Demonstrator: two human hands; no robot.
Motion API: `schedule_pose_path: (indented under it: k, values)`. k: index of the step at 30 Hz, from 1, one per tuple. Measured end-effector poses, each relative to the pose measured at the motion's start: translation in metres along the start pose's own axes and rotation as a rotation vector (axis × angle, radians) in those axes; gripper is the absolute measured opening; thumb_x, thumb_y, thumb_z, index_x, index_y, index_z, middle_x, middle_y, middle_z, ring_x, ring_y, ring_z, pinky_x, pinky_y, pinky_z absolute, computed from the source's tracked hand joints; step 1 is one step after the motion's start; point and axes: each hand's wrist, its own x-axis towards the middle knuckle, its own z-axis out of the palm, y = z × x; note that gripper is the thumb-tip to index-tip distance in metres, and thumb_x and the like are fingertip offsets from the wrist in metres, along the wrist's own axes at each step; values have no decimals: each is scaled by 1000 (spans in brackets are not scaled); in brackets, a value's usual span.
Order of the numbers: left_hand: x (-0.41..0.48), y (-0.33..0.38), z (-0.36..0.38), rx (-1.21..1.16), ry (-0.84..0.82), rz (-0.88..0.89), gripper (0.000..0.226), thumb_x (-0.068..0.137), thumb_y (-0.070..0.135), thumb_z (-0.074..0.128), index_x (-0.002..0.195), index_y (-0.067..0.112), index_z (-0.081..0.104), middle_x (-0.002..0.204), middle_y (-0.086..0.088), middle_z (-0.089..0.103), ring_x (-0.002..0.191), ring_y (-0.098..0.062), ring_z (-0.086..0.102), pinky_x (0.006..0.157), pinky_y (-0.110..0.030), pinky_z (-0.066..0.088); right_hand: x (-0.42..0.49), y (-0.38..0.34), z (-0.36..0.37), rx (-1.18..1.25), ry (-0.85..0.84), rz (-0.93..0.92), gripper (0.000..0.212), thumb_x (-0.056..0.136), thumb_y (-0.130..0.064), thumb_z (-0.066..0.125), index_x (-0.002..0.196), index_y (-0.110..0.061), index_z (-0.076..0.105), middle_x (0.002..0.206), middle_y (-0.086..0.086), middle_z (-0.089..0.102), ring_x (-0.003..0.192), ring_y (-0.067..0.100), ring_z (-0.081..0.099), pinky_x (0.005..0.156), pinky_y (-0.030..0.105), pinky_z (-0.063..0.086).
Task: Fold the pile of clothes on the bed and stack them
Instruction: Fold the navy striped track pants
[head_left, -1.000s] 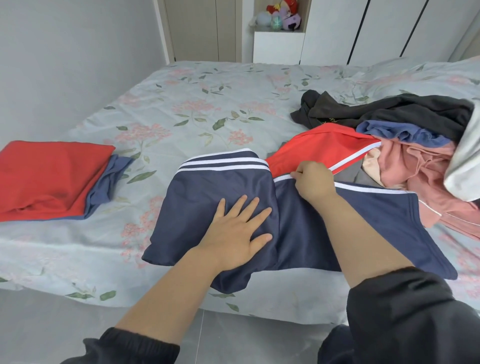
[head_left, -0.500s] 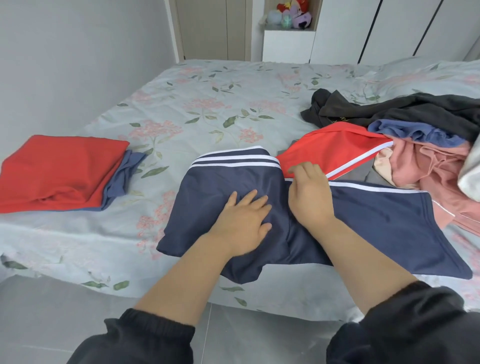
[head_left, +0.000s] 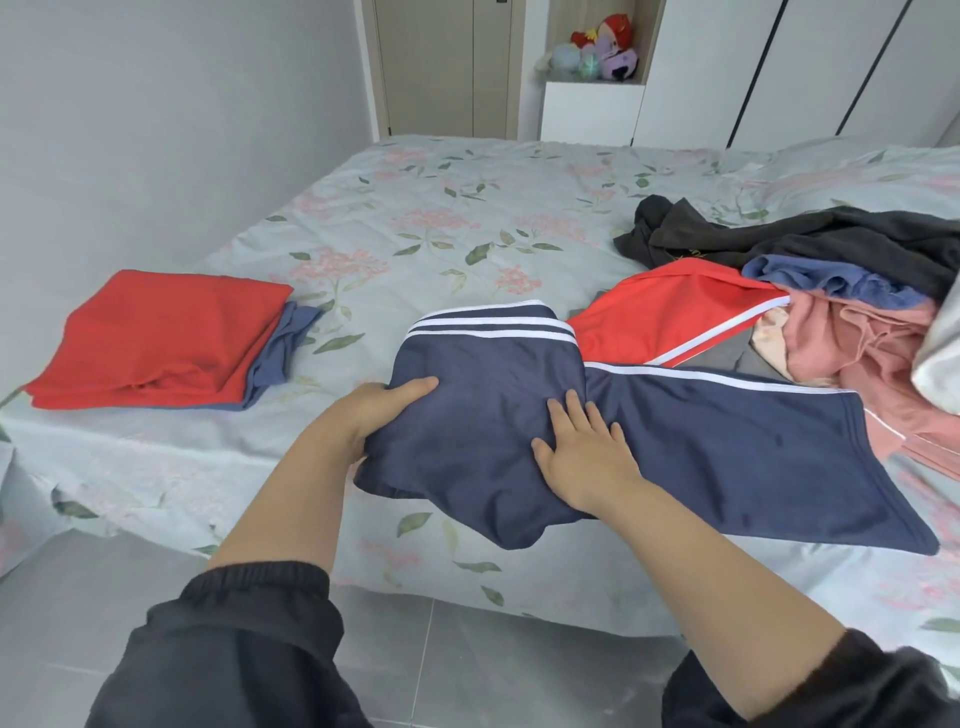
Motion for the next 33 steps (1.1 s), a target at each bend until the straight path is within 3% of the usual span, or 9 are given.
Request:
schedule_pose_path:
  k: [4, 7, 12, 17, 20, 23, 28, 30, 33]
  values:
    - [0, -6, -2, -165, -124, -17, 36, 80, 42, 73, 106, 20, 64, 99, -5, 73, 93, -25, 69, 80, -35, 55, 1, 3, 4, 21, 21, 17, 60, 99, -39, 22, 153, -21, 2, 160, 6, -8, 147, 20, 0, 118, 42, 5]
    - [-2, -3, 2, -173, -35, 54, 9, 84, 15, 66, 93, 14, 66, 83, -5, 72, 71, -21, 67, 64, -27, 52, 2, 4, 9, 39, 59, 18, 61, 98, -38, 23, 153, -20, 3, 160, 8, -5, 147, 21, 3, 119, 40, 5]
    - [-14, 14, -11, -228, 151, 178, 29, 80, -1, 57, 104, 15, 65, 89, -1, 66, 65, -14, 58, 54, -22, 46, 11, -17, 16, 90, 89, -18, 63, 98, -38, 26, 153, -17, 5, 160, 11, -2, 147, 22, 4, 117, 38, 6]
    - [-33, 35, -34, -28, 316, 282, 34, 78, 2, 59, 111, 10, 63, 81, -3, 60, 65, -18, 52, 59, -24, 42, 18, -59, 10, 209, 19, -97, 64, 98, -35, 31, 153, -14, 6, 160, 11, -4, 147, 22, 0, 118, 37, 4]
    - [-48, 64, -26, 110, 364, 388, 48, 76, 6, 63, 123, 12, 57, 94, -5, 62, 83, -23, 59, 68, -27, 43, 17, -58, -10, 466, -74, -140, 62, 97, -27, 40, 152, -13, 14, 160, 9, 4, 147, 23, 8, 119, 36, 10]
    - [-60, 98, 2, 349, 390, 445, 71, 77, 13, 66, 143, 16, 40, 134, -7, 52, 120, -27, 51, 88, -27, 40, 5, -26, -34, 814, -79, -76, 53, 97, -23, 47, 146, -13, 32, 149, 6, 37, 135, 20, 37, 112, 31, 28]
    - [-79, 145, 75, 563, 423, 481, 75, 80, 18, 63, 146, 19, 29, 136, -9, 50, 122, -31, 50, 87, -30, 41, -19, 69, -54, 1423, -91, 160, 40, 98, -24, 46, 137, -15, 45, 135, 2, 51, 126, 20, 48, 107, 35, 34]
    - [-88, 160, 109, 566, 339, 552, 75, 82, 22, 65, 147, 19, 28, 139, -9, 48, 124, -30, 49, 92, -30, 42, -24, 102, -62, 1601, -98, 252, 40, 99, -28, 43, 135, -11, 46, 130, 8, 52, 121, 25, 51, 104, 38, 37]
    - [-98, 165, 148, 137, -238, 495, 61, 89, 32, 64, 143, 25, 37, 126, -4, 59, 108, -22, 64, 88, -28, 50, -31, 134, -75, 1727, -34, 352, 30, 95, -35, 46, 112, -15, 61, 104, 6, 68, 93, 23, 65, 82, 33, 48]
